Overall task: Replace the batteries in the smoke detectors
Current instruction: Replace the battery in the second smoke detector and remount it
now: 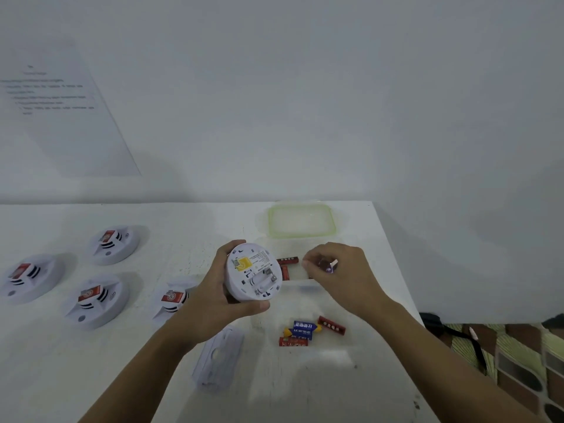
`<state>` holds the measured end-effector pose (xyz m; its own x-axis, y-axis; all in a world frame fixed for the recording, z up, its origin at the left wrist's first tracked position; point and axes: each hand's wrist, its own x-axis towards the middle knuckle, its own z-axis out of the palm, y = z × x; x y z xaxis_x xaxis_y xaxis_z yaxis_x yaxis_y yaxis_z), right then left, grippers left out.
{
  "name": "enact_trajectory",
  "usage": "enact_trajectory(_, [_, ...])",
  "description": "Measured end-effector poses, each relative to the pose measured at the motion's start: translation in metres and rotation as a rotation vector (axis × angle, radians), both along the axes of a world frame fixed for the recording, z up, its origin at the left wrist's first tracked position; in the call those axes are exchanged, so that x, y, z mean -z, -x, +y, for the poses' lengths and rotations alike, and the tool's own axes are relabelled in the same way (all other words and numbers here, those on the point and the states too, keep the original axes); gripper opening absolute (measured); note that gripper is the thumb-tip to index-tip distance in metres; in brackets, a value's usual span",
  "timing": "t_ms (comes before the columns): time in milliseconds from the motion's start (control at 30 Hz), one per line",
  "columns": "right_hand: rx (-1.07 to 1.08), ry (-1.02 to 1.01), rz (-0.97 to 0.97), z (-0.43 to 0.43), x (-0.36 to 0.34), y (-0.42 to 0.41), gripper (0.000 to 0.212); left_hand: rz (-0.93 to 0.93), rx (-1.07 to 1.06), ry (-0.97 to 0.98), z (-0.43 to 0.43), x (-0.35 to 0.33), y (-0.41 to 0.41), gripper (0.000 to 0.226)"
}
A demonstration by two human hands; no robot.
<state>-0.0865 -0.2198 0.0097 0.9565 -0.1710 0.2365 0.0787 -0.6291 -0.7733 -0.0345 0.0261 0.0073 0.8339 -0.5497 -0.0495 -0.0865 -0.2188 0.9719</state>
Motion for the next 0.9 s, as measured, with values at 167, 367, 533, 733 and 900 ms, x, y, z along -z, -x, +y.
enact_trajectory(167, [-0.047,0.058,0.057,-0.009,0.001,-0.035,0.010,-0.029,-0.031,0.023,0.003,-0.005,-0.008,0.093])
enact_trajectory(367, [-0.177,0.447,0.244,-0.009,0.011,-0.070,0.026,-0.058,-0.019,0.026,0.006,-0.013,-0.024,0.094])
enact_trajectory(533, [-0.205,0.662,0.329,-0.005,0.020,-0.084,0.034,-0.053,0.002,0.033,0.007,-0.016,-0.032,0.095])
enact_trajectory(733, [-0.206,0.816,0.374,0.002,0.028,-0.091,0.022,-0.055,0.020,0.029,0.010,-0.017,-0.037,0.098])
enact_trajectory(900, [-0.204,0.807,0.354,0.002,0.025,-0.088,0.017,-0.057,0.005,0.024,0.010,-0.016,-0.038,0.098])
